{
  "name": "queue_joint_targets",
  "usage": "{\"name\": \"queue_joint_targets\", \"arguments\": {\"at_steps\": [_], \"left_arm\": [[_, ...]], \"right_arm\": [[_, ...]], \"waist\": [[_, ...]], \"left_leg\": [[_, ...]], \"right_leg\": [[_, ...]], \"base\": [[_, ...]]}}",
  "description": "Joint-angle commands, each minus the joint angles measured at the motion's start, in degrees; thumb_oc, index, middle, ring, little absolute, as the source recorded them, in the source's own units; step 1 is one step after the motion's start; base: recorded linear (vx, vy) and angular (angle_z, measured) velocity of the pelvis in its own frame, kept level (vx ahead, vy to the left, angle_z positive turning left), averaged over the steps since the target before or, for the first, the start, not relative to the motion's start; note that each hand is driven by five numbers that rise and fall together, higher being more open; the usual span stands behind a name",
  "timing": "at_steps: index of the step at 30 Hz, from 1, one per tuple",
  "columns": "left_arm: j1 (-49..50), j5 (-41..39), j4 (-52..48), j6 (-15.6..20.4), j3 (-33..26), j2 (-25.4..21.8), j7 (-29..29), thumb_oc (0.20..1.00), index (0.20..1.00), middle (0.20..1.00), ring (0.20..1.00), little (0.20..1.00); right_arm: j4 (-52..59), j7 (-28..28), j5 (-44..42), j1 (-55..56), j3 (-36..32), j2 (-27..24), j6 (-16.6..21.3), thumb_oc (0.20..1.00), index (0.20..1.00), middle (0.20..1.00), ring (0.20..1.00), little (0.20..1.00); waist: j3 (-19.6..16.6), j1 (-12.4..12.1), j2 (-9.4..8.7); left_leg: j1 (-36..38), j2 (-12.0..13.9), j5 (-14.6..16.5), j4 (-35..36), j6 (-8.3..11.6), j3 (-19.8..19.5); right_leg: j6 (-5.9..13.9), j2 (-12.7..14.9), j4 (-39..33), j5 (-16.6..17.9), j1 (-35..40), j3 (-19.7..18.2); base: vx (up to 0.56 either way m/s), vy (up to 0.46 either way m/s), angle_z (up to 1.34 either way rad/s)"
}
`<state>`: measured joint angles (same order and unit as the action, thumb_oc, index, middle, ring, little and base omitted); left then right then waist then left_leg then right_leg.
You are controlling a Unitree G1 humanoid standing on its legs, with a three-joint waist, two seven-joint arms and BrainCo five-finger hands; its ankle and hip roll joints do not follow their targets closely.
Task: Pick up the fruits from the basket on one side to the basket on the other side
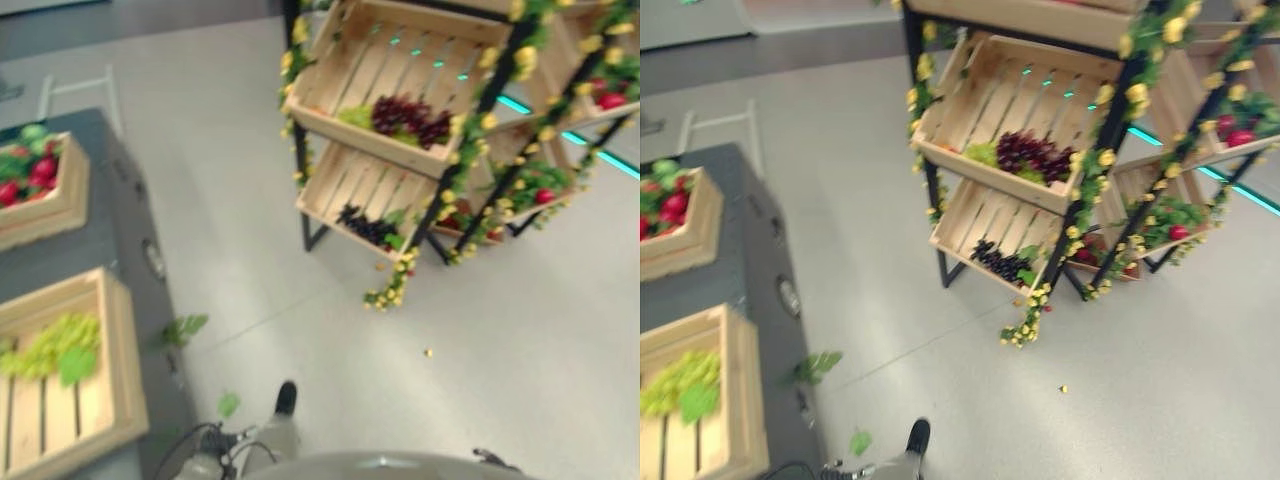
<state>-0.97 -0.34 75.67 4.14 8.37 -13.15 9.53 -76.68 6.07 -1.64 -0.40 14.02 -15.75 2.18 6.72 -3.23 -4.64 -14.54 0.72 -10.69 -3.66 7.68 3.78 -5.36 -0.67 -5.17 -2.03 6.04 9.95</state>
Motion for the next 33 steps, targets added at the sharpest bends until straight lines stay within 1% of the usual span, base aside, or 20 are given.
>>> {"name": "queue_joint_targets", "arguments": {"at_steps": [1,2,3,5,7,9,12,14,15,18,21,24,26,27,28,29,30,31,32,33], "left_arm": [[-0.5,-2.3,0.8,0.3,-0.3,3.8,-1.4,1.000,1.000,1.000,1.000,1.000],[0.2,-3.3,1.6,0.2,-1.3,4.3,-2.3,1.000,1.000,1.000,1.000,1.000],[0.6,-3.6,1.8,0.1,-1.7,4.6,-2.6,1.000,1.000,1.000,1.000,1.000],[1.3,-3.1,2.2,0.0,-1.9,4.9,-3.0,1.000,1.000,1.000,1.000,1.000],[1.3,-3.3,2.5,-0.2,-2.3,5.0,-3.2,1.000,1.000,1.000,1.000,1.000],[1.8,-3.6,2.8,-0.3,-3.1,5.1,-3.3,1.000,1.000,1.000,1.000,1.000],[1.9,-3.7,3.7,-0.6,-3.9,5.1,-3.4,1.000,1.000,1.000,1.000,1.000],[2.1,-3.9,4.2,-0.9,-4.9,5.0,-3.6,1.000,1.000,1.000,1.000,1.000],[2.1,-4.2,4.5,-1.0,-5.4,4.7,-3.6,1.000,1.000,1.000,1.000,1.000],[2.4,-4.2,4.9,-1.1,-6.3,4.1,-3.6,1.000,1.000,1.000,1.000,1.000],[2.3,-4.5,4.9,-1.0,-6.4,3.7,-3.7,1.000,1.000,1.000,1.000,1.000],[1.7,-6.3,4.2,-0.7,-6.9,2.7,-4.8,1.000,1.000,1.000,1.000,1.000],[1.3,-7.1,3.8,-0.5,-7.2,2.2,-5.4,1.000,1.000,1.000,1.000,1.000],[0.9,-7.8,3.5,-0.3,-7.3,1.8,-5.7,1.000,1.000,1.000,1.000,1.000],[0.7,-7.5,3.7,-0.5,-7.1,1.5,-5.6,1.000,1.000,1.000,1.000,1.000],[0.3,-7.9,4.0,-0.7,-7.2,1.2,-6.0,1.000,1.000,1.000,1.000,1.000],[-0.3,-8.0,4.0,-0.8,-7.0,0.5,-6.5,1.000,1.000,1.000,1.000,1.000],[-0.8,-7.3,4.0,-0.9,-5.8,0.0,-7.0,1.000,1.000,1.000,1.000,1.000],[-0.8,-7.3,4.0,-0.9,-5.8,0.0,-7.0,1.000,1.000,1.000,1.000,1.000],[-1.2,-6.8,4.0,-1.0,-5.1,-0.8,-7.5,1.000,1.000,1.000,1.000,1.000]], "right_arm": [[-0.2,0.1,0.6,-0.2,-3.8,-1.6,-0.2,1.000,1.000,1.000,1.000,1.000],[-0.9,-0.2,1.0,0.2,-3.8,-1.4,-0.5,1.000,1.000,1.000,1.000,1.000],[-1.2,-0.4,1.4,0.3,-3.8,-1.2,-0.6,1.000,1.000,1.000,1.000,1.000],[-0.4,-0.5,1.5,0.2,-3.6,-0.8,-0.4,1.000,1.000,1.000,1.000,1.000],[0.1,-0.4,1.5,-0.2,-3.5,-0.8,-0.4,1.000,1.000,1.000,1.000,1.000],[1.1,-0.3,1.1,-0.9,-3.4,-0.7,-0.2,1.000,1.000,1.000,1.000,1.000],[2.6,-0.2,0.2,-1.5,-3.4,-0.2,0.1,1.000,1.000,1.000,1.000,1.000],[3.3,-0.3,-0.2,-1.8,-3.3,0.1,0.2,1.000,1.000,1.000,1.000,1.000],[3.6,-0.3,-0.1,-1.9,-3.1,0.5,0.2,1.000,1.000,1.000,1.000,1.000],[3.4,-0.3,0.4,-1.9,-2.2,1.5,0.0,1.000,1.000,1.000,1.000,1.000],[3.4,-0.5,0.6,-1.8,-1.9,2.3,0.0,1.000,1.000,1.000,1.000,1.000],[3.3,-1.1,1.2,-1.6,-1.4,3.4,-0.2,1.000,1.000,1.000,1.000,1.000],[3.7,-1.5,0.6,-1.6,-1.8,3.7,-0.2,1.000,1.000,1.000,1.000,1.000],[3.8,-1.7,0.6,-1.5,-1.9,3.9,-0.1,1.000,1.000,1.000,1.000,1.000],[3.8,-1.8,0.4,-1.2,-2.0,4.0,-0.1,1.000,1.000,1.000,1.000,1.000],[3.9,-2.1,0.2,-1.2,-2.1,4.1,-0.1,1.000,1.000,1.000,1.000,1.000],[4.1,-2.1,-0.2,-1.0,-2.2,4.3,0.0,1.000,1.000,1.000,1.000,1.000],[3.9,-2.3,-0.5,-1.0,-2.0,4.3,0.1,1.000,1.000,1.000,1.000,1.000],[3.9,-2.3,-0.5,-1.0,-2.0,4.3,0.1,1.000,1.000,1.000,1.000,1.000],[3.0,-2.5,-0.7,-0.8,-1.4,4.1,0.0,1.000,1.000,1.000,1.000,1.000]], "waist": [[0.9,1.0,2.78],[0.1,1.3,2.76],[-0.4,1.3,2.87],[-1.0,1.5,3.03],[-1.3,1.4,2.98],[-1.2,1.0,3.02],[-1.5,0.5,2.83],[-1.7,-0.2,2.59],[-2.2,-0.3,2.71],[-3.6,-1.2,2.16],[-4.1,-1.6,1.49],[-4.2,-2.7,0.86],[-3.2,-2.7,0.79],[-2.1,-2.3,0.66],[-1.5,-1.9,0.73],[-0.7,-1.3,1.06],[0.2,0.0,1.38],[0.2,1.5,1.42],[0.1,1.5,1.44],[0.0,3.5,1.12]], "left_leg": [[5.5,2.1,6.2,-0.8,-3.62,1.1],[6.9,1.2,7.9,-1.7,-4.04,1.1],[8.1,1.1,8.5,-1.1,-4.20,2.0],[11.0,2.2,9.8,-0.1,-4.10,4.7],[10.9,2.7,9.5,-0.1,-4.01,5.4],[11.9,4.0,9.7,-0.1,-3.75,8.1],[12.0,4.8,9.5,-0.2,-3.51,11.9],[11.5,4.2,10.0,-0.4,-3.93,13.4],[12.5,4.3,10.5,1.9,-3.37,14.0],[14.6,3.1,9.9,7.9,-3.94,12.3],[14.9,2.6,10.2,8.3,-4.38,11.6],[15.6,1.0,11.5,8.7,-6.36,10.0],[16.3,0.2,12.6,8.7,-7.57,9.3],[16.9,-0.9,13.3,8.7,-8.45,8.7],[17.3,-1.3,13.4,8.7,-9.07,7.6],[16.9,-1.2,11.8,8.7,-9.98,6.9],[17.0,-0.7,11.1,8.7,-10.22,4.7],[16.7,-0.2,10.4,8.7,-9.77,1.6],[16.7,-0.2,10.4,8.7,-9.77,1.6],[17.6,-0.8,10.2,8.7,-9.06,-2.4]], "right_leg": [[8.21,2.2,0.5,2.2,-4.7,-3.0],[8.07,2.9,0.5,2.1,-5.0,-0.8],[8.02,3.2,0.6,2.0,-5.0,0.7],[8.30,3.7,0.5,1.6,-4.1,4.9],[8.27,4.0,0.5,1.7,-4.3,6.2],[8.39,4.7,0.8,1.5,-3.5,9.2],[8.61,5.6,0.6,1.5,-2.8,12.7],[8.72,5.8,0.7,1.5,-2.5,14.3],[9.36,5.6,0.6,0.7,-2.2,14.6],[10.23,6.0,0.6,1.2,-2.3,16.1],[10.64,6.4,0.8,1.4,-1.8,16.8],[11.31,9.7,7.8,-0.2,-2.9,18.6],[12.29,12.6,15.2,0.5,-5.7,18.2],[13.91,15.1,20.7,3.2,-7.9,16.8],[14.43,16.2,25.3,5.3,-9.1,15.0],[13.64,16.1,30.7,7.2,-11.5,13.1],[13.37,13.5,36.2,7.2,-14.8,7.2],[12.82,8.2,35.4,6.2,-17.3,-0.1],[12.81,8.2,35.3,6.3,-17.4,-0.1],[11.85,3.3,33.0,3.5,-20.1,-5.8]], "base": [[-0.15,-0.036,0.26],[-0.04,-0.025,0.51],[-0.07,-0.026,0.88],[-0.05,-0.007,1.16],[-0.03,0.009,0.98],[-0.02,0.029,1.17],[-0.02,0.045,1.17],[0.02,0.050,0.69],[0.05,0.071,0.60],[0.07,0.095,0.52],[0.06,0.092,0.42],[0.04,0.205,0.42],[0.01,0.218,0.35],[0.01,0.194,0.09],[-0.08,0.206,0.23],[-0.09,0.107,0.60],[-0.08,-0.017,1.04],[0.00,-0.072,1.11],[0.13,-0.071,1.42],[0.15,-0.026,1.18]]}}
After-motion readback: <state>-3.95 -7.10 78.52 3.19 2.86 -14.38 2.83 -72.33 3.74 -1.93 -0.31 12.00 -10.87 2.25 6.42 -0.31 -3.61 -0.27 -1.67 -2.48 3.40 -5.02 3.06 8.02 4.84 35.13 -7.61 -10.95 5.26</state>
